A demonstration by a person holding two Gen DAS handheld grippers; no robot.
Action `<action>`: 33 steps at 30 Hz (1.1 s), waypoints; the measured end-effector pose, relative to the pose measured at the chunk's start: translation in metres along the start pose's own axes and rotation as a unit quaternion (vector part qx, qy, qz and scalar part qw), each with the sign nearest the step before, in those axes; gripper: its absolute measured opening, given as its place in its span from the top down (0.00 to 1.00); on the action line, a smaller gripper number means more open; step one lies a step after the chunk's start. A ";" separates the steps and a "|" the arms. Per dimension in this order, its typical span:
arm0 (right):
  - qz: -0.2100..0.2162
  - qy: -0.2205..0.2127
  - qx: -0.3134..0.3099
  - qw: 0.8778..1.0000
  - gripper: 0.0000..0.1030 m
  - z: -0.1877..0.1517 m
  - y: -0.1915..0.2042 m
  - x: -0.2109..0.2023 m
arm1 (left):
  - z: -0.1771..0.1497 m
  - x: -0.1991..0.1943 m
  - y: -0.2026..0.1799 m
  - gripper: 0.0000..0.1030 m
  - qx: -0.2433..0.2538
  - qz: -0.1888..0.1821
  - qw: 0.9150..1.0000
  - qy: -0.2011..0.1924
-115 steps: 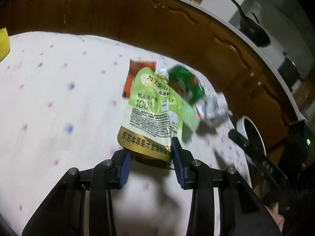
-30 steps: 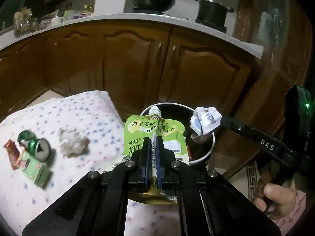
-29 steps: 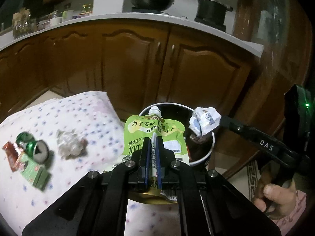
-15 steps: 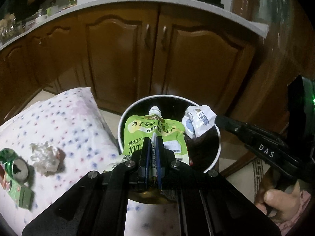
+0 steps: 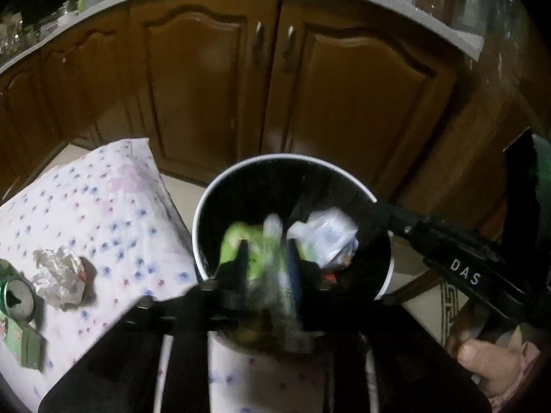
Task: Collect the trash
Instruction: 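Carry pouch and foil over the bin and open both tools to drop them, then move both open tools back toward the remaining trash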
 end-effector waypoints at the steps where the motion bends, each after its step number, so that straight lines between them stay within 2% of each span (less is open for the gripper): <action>1: 0.002 -0.001 0.003 1.000 0.79 0.000 0.000 0.000 | 0.000 -0.002 0.001 0.53 -0.002 0.001 1.000 -0.004; 2: 0.003 -0.005 0.005 1.000 0.70 0.000 0.000 -0.003 | 0.000 -0.007 0.002 0.48 -0.005 0.001 1.000 -0.011; 3: 0.004 -0.008 0.006 1.000 0.54 -0.001 0.001 -0.006 | -0.001 -0.012 0.004 0.48 -0.007 0.001 1.000 -0.017; 4: 0.003 -0.011 0.006 1.000 0.50 -0.002 0.001 -0.007 | -0.002 -0.015 0.005 0.48 -0.009 0.002 1.000 -0.018; 6: 0.004 -0.018 0.009 1.000 0.50 -0.004 0.003 -0.013 | -0.008 -0.022 0.013 0.48 -0.022 0.002 1.000 -0.022; 8: 0.005 -0.023 0.012 1.000 0.44 -0.007 0.004 -0.017 | -0.017 -0.028 0.022 0.46 -0.039 -0.002 0.999 -0.022; 10: 0.007 -0.027 0.017 0.999 0.27 -0.010 0.007 -0.022 | -0.026 -0.034 0.032 0.42 -0.059 0.000 0.998 -0.022; 12: 0.015 -0.030 0.025 0.999 0.23 -0.016 0.011 -0.027 | -0.041 -0.043 0.046 0.39 -0.089 -0.006 0.996 -0.026; 17: 0.030 -0.039 0.023 0.999 0.21 -0.028 0.029 -0.037 | -0.076 -0.068 0.073 0.39 -0.123 0.005 0.992 -0.038; 23: 0.058 -0.038 0.006 0.998 0.18 -0.049 0.068 -0.041 | -0.114 -0.092 0.116 0.39 -0.169 0.028 0.984 -0.042; 33: 0.093 0.011 -0.049 0.994 0.16 -0.089 0.139 -0.013 | -0.165 -0.122 0.190 0.39 -0.244 0.062 0.966 -0.052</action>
Point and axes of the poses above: each gripper's, at about its wrist camera, not at the fingertips, and x roughly the way its jaws point, y to its left, z to its top, the point moved 8 cm from there along x, roughly the way its jaws point, and after that the axes turned 7 degrees about y, right-handed, at the moved point
